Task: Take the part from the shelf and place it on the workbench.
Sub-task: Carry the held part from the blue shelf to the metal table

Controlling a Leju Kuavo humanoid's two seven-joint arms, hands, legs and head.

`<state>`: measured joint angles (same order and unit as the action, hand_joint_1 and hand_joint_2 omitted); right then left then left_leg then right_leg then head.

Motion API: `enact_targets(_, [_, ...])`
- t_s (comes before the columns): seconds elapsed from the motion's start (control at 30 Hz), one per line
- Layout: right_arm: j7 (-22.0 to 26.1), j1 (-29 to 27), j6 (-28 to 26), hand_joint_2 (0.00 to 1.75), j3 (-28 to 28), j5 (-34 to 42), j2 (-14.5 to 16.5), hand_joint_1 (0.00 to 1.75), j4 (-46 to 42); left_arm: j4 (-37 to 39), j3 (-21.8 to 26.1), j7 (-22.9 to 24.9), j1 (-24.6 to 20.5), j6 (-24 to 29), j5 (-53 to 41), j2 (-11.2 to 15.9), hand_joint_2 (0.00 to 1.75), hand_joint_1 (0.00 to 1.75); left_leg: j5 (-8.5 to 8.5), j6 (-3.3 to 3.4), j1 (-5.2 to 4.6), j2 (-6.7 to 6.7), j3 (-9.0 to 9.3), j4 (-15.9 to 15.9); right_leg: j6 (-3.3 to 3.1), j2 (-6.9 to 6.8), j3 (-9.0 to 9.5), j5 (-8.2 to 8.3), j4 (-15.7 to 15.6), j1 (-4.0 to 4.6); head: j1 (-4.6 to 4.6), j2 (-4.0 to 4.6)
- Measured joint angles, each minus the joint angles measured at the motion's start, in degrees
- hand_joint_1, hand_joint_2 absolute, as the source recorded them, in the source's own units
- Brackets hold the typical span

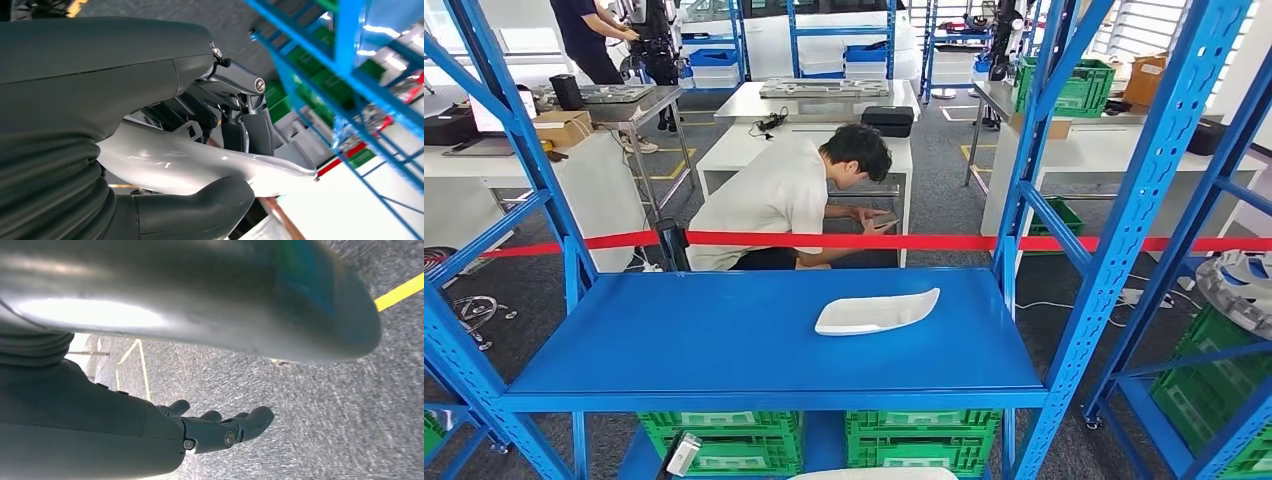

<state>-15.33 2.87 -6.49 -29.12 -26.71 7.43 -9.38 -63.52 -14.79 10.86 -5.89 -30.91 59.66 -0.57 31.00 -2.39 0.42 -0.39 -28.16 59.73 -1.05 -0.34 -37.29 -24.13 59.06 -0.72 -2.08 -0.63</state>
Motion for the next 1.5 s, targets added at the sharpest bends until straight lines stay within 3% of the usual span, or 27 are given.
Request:
enact_targets(0.07, [0.0,0.0,0.0,0.00,0.0,-0.1,0.0,0.00,0.0,0.8,-0.3,0.4,-0.1,0.0,0.3,0.0,1.75,1.75,0.65,1.02,-0.36,-0.09,0.89,-2.2,0.74,0.03,-0.25,1.05,-0.1,0.03,0.07,0.00])
enact_targets(0.13, [0.0,-0.1,0.0,0.00,0.0,-0.1,0.0,0.00,0.0,1.6,-0.6,0.8,-0.2,-0.2,0.7,0.1,1.75,1.75,-0.31,2.25,-0.29,0.11,-0.08,-2.2,1.43,0.15,-0.64,0.87,0.1,-0.13,0.20,0.00])
enact_targets(0.17, [0.0,-0.2,0.0,0.00,0.0,-0.1,0.0,0.00,0.0,1.8,-0.7,1.1,-0.3,-0.4,0.9,0.1,1.75,1.75,-0.95,2.85,-0.23,0.23,-0.67,-2.3,1.70,0.24,-1.16,-0.80,1.3,-0.20,0.34,0.00])
enact_targets(0.2, [0.0,-0.3,0.0,0.00,-0.1,-0.1,0.0,0.00,0.0,2.1,-1.0,1.3,-0.3,-0.6,1.2,0.1,1.75,1.75,-1.67,3.30,-0.17,0.34,-1.35,-2.4,1.87,0.31,-1.91,-3.50,3.6,-0.25,0.48,0.00])
enact_targets(0.27, [0.0,-0.3,0.0,0.00,-0.1,-0.2,0.0,0.00,0.0,2.7,-1.5,1.9,-0.3,-0.9,1.7,0.1,1.75,1.75,-3.14,3.70,-0.35,0.40,-3.04,-2.2,2.06,0.35,-3.53,-9.34,10.6,-0.22,0.75,0.00])
enact_targets(0.3, [0.0,-0.2,0.0,0.00,-0.1,-0.3,0.0,0.00,0.0,3.1,-1.7,2.1,-0.3,-0.9,2.0,0.1,1.75,1.75,-3.86,3.72,-0.46,0.41,-3.97,-2.1,2.07,0.35,-3.88,-10.66,13.8,-0.22,0.81,0.00])
enact_targets(0.33, [0.0,-0.2,0.0,0.00,-0.1,-0.3,0.0,0.00,0.0,3.5,-1.9,2.2,-0.3,-1.0,2.3,0.1,1.75,1.75,-4.53,3.71,-0.56,0.43,-5.02,-1.9,2.01,0.35,-3.55,-10.51,15.6,-0.19,0.85,0.00])
enact_targets(0.37, [0.0,-0.2,0.0,0.00,-0.2,-0.4,0.0,0.00,0.0,3.9,-2.1,2.4,-0.3,-1.0,2.5,0.1,1.75,1.75,-5.14,3.64,-0.63,0.43,-6.08,-1.6,1.85,0.35,-2.25,-9.22,15.5,-0.15,0.90,0.00])
enact_targets(0.43, [0.0,-0.1,0.0,0.00,-0.3,-0.5,0.0,0.00,0.0,4.5,-2.4,2.4,-0.3,-1.0,2.8,0.1,1.75,1.75,-6.21,3.40,-0.71,0.44,-7.99,-0.9,1.19,0.35,3.15,-6.92,9.7,0.07,0.98,0.00])
enact_targets(0.5, [0.0,0.0,0.0,0.00,-0.4,-0.6,-0.1,0.00,0.0,4.8,-2.7,2.4,-0.2,-1.1,2.8,0.1,1.75,1.75,-7.12,2.92,-0.82,0.46,-9.04,-0.4,0.56,0.36,8.47,-7.64,1.9,0.50,0.96,0.00])
enact_targets(0.57, [0.0,0.1,0.1,0.00,-0.5,-0.7,-0.2,0.00,0.0,5.1,-3.0,2.4,-0.2,-1.1,2.9,0.1,1.75,1.75,-8.15,2.21,-0.77,0.50,-9.25,-0.6,0.20,0.38,9.81,-8.36,-1.1,0.87,0.90,-0.01])
enact_targets(0.63, [0.0,0.1,0.2,0.00,-0.6,-0.7,-0.1,0.00,0.0,5.4,-3.2,2.4,-0.1,-1.1,2.9,0.2,1.75,1.75,-8.32,1.48,-0.66,0.43,-9.59,-0.7,-0.43,0.20,8.92,-7.14,-1.4,0.71,0.92,0.01])
enact_targets(0.67, [0.0,0.1,0.2,0.00,-0.7,-0.7,-0.1,0.00,0.0,5.5,-3.3,2.4,-0.1,-1.1,2.9,0.2,1.75,1.75,-6.98,1.15,-0.62,0.38,-10.06,0.1,-0.88,0.08,8.31,-6.37,-1.6,0.57,0.86,0.01])
enact_targets(0.77, [0.0,0.1,0.2,0.00,-0.9,-0.5,-0.1,0.00,0.0,5.9,-3.3,2.4,0.0,-1.4,2.9,0.3,1.75,1.75,1.33,0.28,-0.31,0.33,-12.06,8.1,-1.51,-0.14,5.78,-4.03,-1.7,0.34,0.50,0.01])
enact_targets(0.8, [0.0,0.0,0.2,0.00,-1.0,-0.4,-0.1,0.00,0.0,6.0,-3.4,2.4,0.0,-1.5,3.0,0.3,1.75,1.75,2.93,0.04,-0.21,0.34,-12.37,11.4,-1.46,-0.17,4.82,-3.26,-1.6,0.33,0.42,0.01])
enact_targets(0.83, [0.0,0.0,0.2,0.00,-1.0,-0.3,-0.1,0.00,0.0,6.2,-3.4,2.4,0.0,-1.6,3.0,0.3,1.75,1.75,3.00,-0.13,-0.10,0.35,-12.15,13.8,-1.37,-0.22,3.79,-2.49,-1.5,0.32,0.35,0.01])
enact_targets(0.87, [0.0,0.0,0.2,0.00,-1.0,-0.3,-0.1,0.00,0.0,6.4,-3.5,2.4,0.0,-1.7,3.0,0.3,1.75,1.75,1.83,-0.25,-0.01,0.36,-11.23,14.6,-1.23,-0.28,2.75,-1.75,-1.3,0.29,0.29,0.01])
enact_targets(0.9, [0.0,0.0,0.2,0.00,-1.1,-0.5,-0.1,0.00,0.0,6.7,-3.5,2.4,0.0,-1.8,3.1,0.3,1.75,1.75,0.06,-0.28,0.08,0.36,-9.36,13.4,-1.06,-0.33,1.71,-1.05,-1.1,0.25,0.23,0.00])
enact_targets(0.97, [0.0,0.0,0.2,0.00,-1.1,-0.7,-0.1,0.00,0.0,7.2,-3.6,2.4,-0.2,-1.8,3.3,0.3,1.75,1.75,-1.58,-0.17,0.17,0.33,-3.90,7.2,-0.66,-0.37,0.16,0.07,-0.7,0.18,0.15,0.00])
enact_targets(1.03, [0.0,0.1,0.2,0.00,-1.1,-0.8,-0.1,0.00,0.0,7.3,-3.7,2.4,-0.3,-1.9,3.4,0.3,1.75,1.75,-0.94,-0.05,0.19,0.28,-0.59,2.9,-0.44,-0.37,-0.38,0.56,-0.5,0.16,0.10,0.00])
enact_targets(1.2, [0.0,0.1,0.2,0.00,-1.1,-0.8,-0.1,0.00,-0.1,7.3,-3.7,2.4,-0.4,-1.9,3.4,0.3,1.75,1.75,0.02,0.00,0.14,0.26,0.29,1.4,-0.32,-0.36,-0.50,0.65,-0.4,0.21,0.05,0.00])
enact_targets(1.3, [0.0,0.0,0.2,0.00,-1.1,-0.9,-0.1,0.00,-0.1,7.8,-3.8,2.4,-0.5,-2.5,3.6,0.3,1.75,1.75,1.29,1.01,-0.34,0.16,1.93,-2.2,0.44,-0.37,-0.68,1.87,-0.6,0.24,0.22,0.00])
enact_targets(1.33, [0.0,-0.1,-0.1,0.00,-1.2,-0.7,0.0,0.00,-0.1,8.4,-4.0,2.4,-0.7,-3.0,3.5,0.4,1.75,1.75,0.59,1.91,-0.42,0.23,1.30,-3.0,1.03,-0.27,-1.35,0.14,0.9,0.12,0.41,0.01])
enact_targets(1.43, [-0.2,-0.5,-0.9,0.00,-1.4,-1.2,0.3,0.00,0.0,10.9,-5.3,2.6,-1.9,-4.4,3.2,0.9,1.75,1.75,-3.78,3.61,-0.39,0.59,-3.54,-2.6,2.41,0.07,-4.21,-9.04,13.5,-0.16,0.88,0.02])
enact_targets(1.47, [-0.2,-0.6,-0.8,0.00,-1.4,-1.7,0.3,0.00,0.0,11.5,-5.5,2.5,-2.1,-4.5,3.3,1.1,1.75,1.75,-4.69,3.52,-0.43,0.65,-4.95,-2.3,2.46,0.08,-3.71,-9.05,15.8,-0.17,0.94,0.01])
enact_targets(1.5, [-0.2,-0.6,-0.8,0.00,-1.3,-2.2,0.4,0.00,0.0,11.9,-5.7,2.4,-2.2,-4.5,3.6,1.3,1.75,1.75,-5.31,3.37,-0.42,0.69,-6.18,-1.9,2.40,0.07,-1.97,-7.50,15.0,-0.19,0.99,0.01])
